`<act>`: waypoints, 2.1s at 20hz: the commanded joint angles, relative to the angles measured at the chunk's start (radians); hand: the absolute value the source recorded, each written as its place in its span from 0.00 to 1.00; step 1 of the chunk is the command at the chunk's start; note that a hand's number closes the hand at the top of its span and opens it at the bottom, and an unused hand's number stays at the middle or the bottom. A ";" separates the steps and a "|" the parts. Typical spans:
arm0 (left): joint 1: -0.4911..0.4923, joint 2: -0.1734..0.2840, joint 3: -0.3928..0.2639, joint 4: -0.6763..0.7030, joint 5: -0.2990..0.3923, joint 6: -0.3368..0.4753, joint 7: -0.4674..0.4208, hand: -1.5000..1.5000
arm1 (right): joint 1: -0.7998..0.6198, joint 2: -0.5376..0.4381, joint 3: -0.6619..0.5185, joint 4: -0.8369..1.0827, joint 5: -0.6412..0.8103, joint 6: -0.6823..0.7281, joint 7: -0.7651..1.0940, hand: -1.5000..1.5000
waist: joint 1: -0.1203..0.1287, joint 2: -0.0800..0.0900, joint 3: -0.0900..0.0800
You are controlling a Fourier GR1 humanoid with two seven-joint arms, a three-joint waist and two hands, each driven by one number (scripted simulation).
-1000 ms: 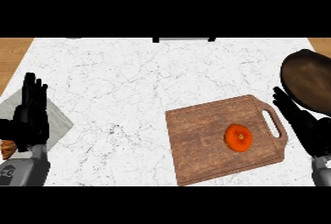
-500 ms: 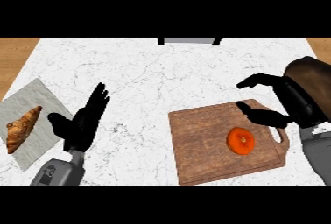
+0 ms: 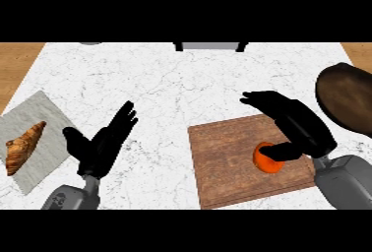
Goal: Pick the squash from the cutting board and place it in the pan
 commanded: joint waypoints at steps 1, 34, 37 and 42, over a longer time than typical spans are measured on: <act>-0.003 0.024 0.012 -0.012 0.013 -0.013 0.036 0.50 | -0.022 -0.122 0.112 -0.008 0.165 0.167 0.163 0.00 | -0.007 -0.007 -0.004; 0.028 -0.022 0.067 -0.055 -0.022 -0.055 0.048 0.50 | -0.017 0.245 0.430 0.018 0.634 0.923 0.920 0.00 | -0.012 0.003 0.003; 0.099 -0.069 0.012 -0.073 -0.088 -0.032 0.015 0.50 | -0.016 0.231 0.374 0.008 0.647 0.937 0.873 0.00 | -0.007 0.003 0.003; 0.073 -0.045 0.087 -0.076 -0.062 -0.096 0.056 0.50 | 0.040 0.281 0.373 0.057 0.719 0.872 0.864 0.00 | -0.007 0.004 0.003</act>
